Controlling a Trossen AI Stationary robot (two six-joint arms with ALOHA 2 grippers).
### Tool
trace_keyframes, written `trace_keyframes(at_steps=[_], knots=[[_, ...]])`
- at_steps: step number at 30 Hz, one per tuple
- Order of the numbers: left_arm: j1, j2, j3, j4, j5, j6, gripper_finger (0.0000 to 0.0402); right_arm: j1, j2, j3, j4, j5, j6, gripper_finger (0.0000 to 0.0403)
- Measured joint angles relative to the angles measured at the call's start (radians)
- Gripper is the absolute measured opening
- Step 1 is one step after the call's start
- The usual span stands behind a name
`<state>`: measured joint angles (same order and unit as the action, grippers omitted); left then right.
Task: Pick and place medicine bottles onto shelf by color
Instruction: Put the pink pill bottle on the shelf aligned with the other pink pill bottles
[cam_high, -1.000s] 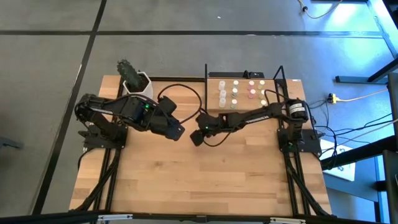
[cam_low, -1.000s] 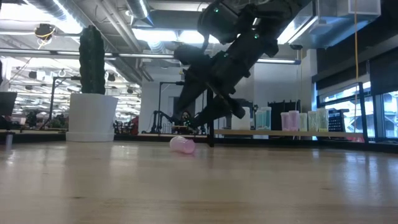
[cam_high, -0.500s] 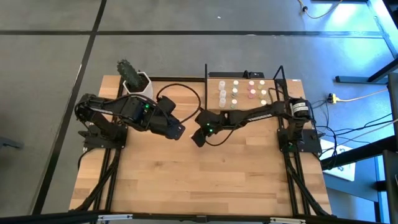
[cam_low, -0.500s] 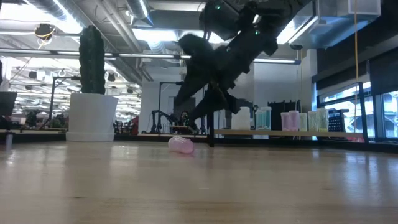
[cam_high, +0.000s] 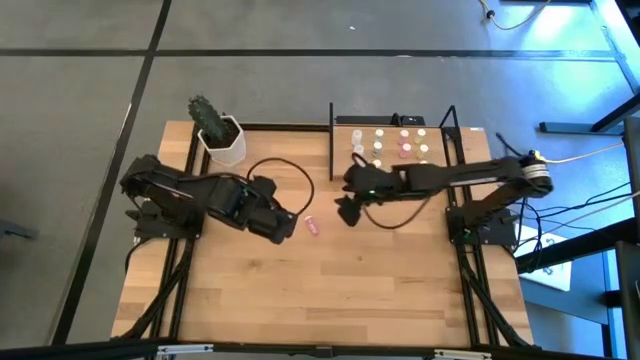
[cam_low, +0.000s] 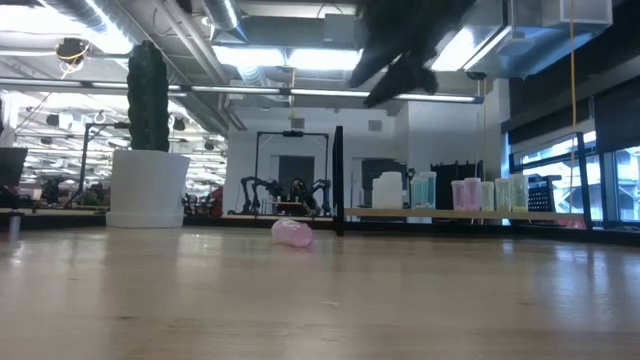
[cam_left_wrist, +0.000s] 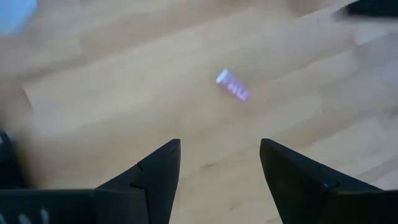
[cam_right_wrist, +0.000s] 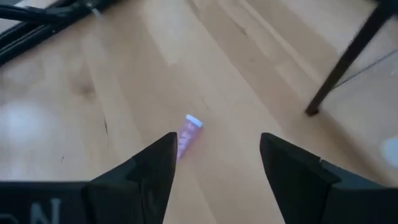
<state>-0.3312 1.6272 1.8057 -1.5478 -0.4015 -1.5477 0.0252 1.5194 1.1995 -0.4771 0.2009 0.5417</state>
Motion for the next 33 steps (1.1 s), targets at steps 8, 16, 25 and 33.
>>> trace_keyframes(at_steps=[8, 16, 25, 33], knots=[[0.011, 0.001, -0.222, 0.241, 0.173, -0.127, 0.0214, 0.061, -0.154, 0.000, -0.049, 0.027, -0.169, 0.0231], [0.010, 0.020, -0.485, 0.808, 0.119, -0.236, 0.0214, 0.111, -0.197, 0.000, -0.070, 0.026, -0.285, 0.0231], [0.022, 0.149, -0.612, 0.990, -0.068, -0.486, 0.0214, 0.123, -0.196, 0.000, -0.079, 0.024, -0.389, 0.0231], [0.046, 0.233, -0.613, 1.082, -0.076, -0.515, 0.0214, 0.123, -0.196, 0.000, -0.076, 0.024, -0.393, 0.0231]])
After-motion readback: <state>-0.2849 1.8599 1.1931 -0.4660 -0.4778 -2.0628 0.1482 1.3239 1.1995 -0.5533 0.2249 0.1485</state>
